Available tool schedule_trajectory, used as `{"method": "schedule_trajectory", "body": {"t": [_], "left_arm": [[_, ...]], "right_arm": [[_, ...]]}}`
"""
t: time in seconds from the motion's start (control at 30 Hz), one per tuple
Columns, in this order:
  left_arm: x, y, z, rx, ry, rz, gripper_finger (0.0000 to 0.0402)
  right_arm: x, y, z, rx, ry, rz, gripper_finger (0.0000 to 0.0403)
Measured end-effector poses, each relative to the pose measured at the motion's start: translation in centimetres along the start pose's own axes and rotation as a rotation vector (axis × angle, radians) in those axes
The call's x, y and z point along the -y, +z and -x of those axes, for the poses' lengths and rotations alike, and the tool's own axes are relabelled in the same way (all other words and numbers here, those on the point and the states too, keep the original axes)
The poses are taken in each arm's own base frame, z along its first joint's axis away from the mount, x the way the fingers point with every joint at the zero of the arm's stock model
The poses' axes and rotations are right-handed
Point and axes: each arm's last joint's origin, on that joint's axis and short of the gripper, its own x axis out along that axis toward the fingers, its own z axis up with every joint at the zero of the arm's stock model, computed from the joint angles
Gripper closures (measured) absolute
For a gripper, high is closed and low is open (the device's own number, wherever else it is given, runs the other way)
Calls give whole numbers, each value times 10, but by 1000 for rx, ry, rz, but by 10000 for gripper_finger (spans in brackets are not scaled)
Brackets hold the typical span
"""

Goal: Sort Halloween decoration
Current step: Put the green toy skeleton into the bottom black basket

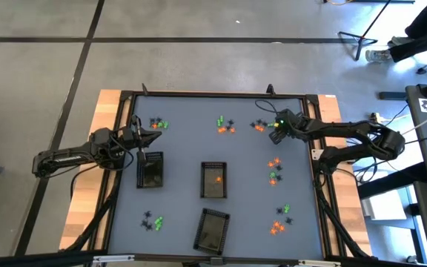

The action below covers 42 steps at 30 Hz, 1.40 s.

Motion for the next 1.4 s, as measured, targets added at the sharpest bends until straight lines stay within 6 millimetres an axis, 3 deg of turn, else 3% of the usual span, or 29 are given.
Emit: {"method": "schedule_trajectory", "body": {"t": [0.2, 0.27, 0.57, 0.73, 0.9, 1.0, 1.17, 1.4], "left_arm": [[0, 0, 0, 0, 0, 0, 401], [0, 0, 0, 0, 0, 0, 401], [0, 0, 0, 0, 0, 0, 401], [0, 0, 0, 0, 0, 0, 401], [0, 0, 0, 0, 0, 0, 401], [0, 0, 0, 0, 1, 0, 401], [0, 0, 0, 0, 0, 0, 401], [0, 0, 0, 0, 0, 0, 401]], "right_arm": [[7, 3, -2, 16, -27, -13, 369], [6, 6, 0, 43, -20, -17, 392], [7, 21, 21, 174, 146, -53, 398], [3, 30, 37, 284, 430, -49, 400], [-27, 36, 55, 436, 857, 80, 401], [-52, 33, 68, 503, 1028, 163, 401], [-91, 23, 95, 594, 1201, 249, 401], [-136, 6, 128, 689, 1289, 287, 402]]}}
